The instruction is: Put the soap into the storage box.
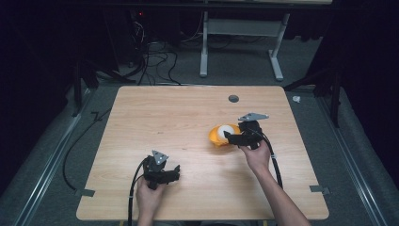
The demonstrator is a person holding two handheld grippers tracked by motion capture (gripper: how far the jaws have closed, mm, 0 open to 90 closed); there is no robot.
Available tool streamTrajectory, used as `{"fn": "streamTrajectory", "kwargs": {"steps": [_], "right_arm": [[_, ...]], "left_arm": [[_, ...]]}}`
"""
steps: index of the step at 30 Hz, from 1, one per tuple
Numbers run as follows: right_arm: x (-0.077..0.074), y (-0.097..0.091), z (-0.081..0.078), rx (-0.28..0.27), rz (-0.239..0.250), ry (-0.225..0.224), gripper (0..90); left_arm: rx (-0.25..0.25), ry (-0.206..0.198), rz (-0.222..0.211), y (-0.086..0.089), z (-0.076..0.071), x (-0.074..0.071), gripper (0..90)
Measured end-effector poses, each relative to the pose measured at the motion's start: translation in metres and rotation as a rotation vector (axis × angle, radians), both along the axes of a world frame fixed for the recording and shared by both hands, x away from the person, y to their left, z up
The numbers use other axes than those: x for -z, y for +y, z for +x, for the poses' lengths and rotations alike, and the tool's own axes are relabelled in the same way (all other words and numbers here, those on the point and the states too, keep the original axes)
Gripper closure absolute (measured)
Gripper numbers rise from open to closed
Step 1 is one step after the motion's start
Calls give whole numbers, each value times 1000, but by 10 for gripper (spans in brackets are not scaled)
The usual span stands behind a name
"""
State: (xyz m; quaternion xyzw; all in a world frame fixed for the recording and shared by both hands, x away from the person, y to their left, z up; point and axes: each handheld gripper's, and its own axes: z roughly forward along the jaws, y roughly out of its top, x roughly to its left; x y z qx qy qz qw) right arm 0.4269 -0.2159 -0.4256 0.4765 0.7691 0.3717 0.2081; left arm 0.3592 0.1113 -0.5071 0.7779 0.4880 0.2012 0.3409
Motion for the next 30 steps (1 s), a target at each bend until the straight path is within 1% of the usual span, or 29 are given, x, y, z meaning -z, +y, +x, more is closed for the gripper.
{"fn": "streamTrajectory", "kwargs": {"steps": [3, 6, 8, 19, 24, 27, 30], "right_arm": [[-2, -4, -6, -10, 2, -4, 278], [-3, -5, -9, -15, -4, -6, 279], [-5, -7, -13, -18, 0, -15, 280], [-8, -16, -25, -10, 11, -34, 282], [-8, -20, -30, -3, 13, -28, 282], [-10, -21, -33, -6, 9, -39, 283], [-11, -22, -34, -4, 11, -39, 282]], "left_arm": [[0, 0, 0, 0, 0, 0, 148], [0, 0, 0, 0, 0, 0, 148], [0, 0, 0, 0, 0, 0, 148], [0, 0, 0, 0, 0, 0, 148], [0, 0, 0, 0, 0, 0, 148], [0, 0, 0, 0, 0, 0, 148], [0, 0, 0, 0, 0, 0, 148]]}}
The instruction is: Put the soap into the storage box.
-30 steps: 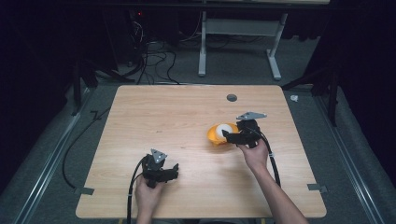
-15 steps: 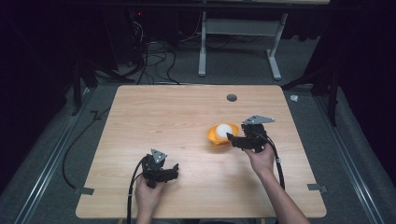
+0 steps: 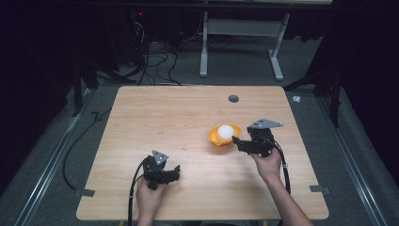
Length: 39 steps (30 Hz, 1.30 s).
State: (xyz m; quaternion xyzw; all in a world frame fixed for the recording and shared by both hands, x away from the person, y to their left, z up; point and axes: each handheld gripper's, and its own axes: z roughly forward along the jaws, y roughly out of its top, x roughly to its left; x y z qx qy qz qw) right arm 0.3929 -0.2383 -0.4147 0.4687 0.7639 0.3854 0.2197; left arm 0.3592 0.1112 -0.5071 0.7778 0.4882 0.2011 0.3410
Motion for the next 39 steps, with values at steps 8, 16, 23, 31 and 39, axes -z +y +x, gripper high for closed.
{"fn": "streamTrajectory", "kwargs": {"steps": [8, 16, 23, 31, 39], "right_arm": [[4, -9, -10, 12, 12, 0, 292], [6, -19, -21, 32, 32, 3, 293], [10, -26, -29, 47, 37, 4, 293], [16, -28, -34, 58, 43, 13, 294], [20, -31, -38, 58, 43, 18, 294]], "left_arm": [[0, -1, 1, 0, 0, 0, 147], [-1, -1, 1, 0, 0, 0, 147], [-1, -1, 1, 0, 0, 0, 147], [0, -1, 2, 0, 0, 0, 147], [0, -1, 2, 0, 0, 0, 147]]}}
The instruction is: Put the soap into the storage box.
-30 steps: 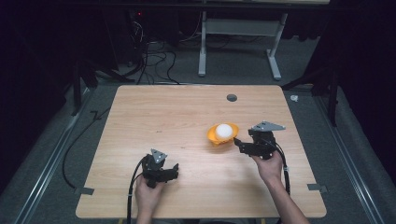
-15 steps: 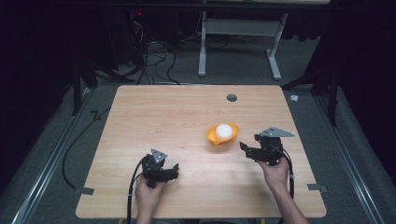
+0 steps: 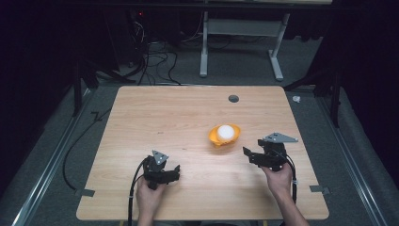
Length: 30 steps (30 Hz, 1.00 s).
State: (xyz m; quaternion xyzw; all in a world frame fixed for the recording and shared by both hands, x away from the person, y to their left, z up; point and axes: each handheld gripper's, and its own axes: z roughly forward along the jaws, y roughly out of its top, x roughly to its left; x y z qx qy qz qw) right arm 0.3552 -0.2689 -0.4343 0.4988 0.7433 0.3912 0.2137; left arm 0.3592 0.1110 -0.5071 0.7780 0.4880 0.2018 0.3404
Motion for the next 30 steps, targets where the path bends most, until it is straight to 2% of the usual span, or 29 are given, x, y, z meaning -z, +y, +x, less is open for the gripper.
{"fn": "streamTrajectory", "kwargs": {"steps": [30], "right_arm": [[21, -4, -9, 15, 0, 42, 293]], "left_arm": [[0, 0, 0, 0, 0, 0, 147]]}}
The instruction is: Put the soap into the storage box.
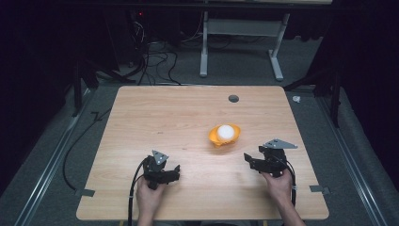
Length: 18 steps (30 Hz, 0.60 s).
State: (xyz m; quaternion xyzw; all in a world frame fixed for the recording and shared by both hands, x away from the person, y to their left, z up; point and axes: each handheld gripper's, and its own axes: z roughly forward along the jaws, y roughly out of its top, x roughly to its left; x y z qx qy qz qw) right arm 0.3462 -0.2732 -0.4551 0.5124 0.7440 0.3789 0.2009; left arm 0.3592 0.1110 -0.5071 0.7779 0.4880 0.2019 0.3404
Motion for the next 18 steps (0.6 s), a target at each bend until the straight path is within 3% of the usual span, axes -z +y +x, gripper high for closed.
{"fn": "streamTrajectory", "kwargs": {"steps": [18], "right_arm": [[14, -1, -2, 7, -10, 33, 293]], "left_arm": [[0, 0, 0, 0, 0, 0, 147]]}}
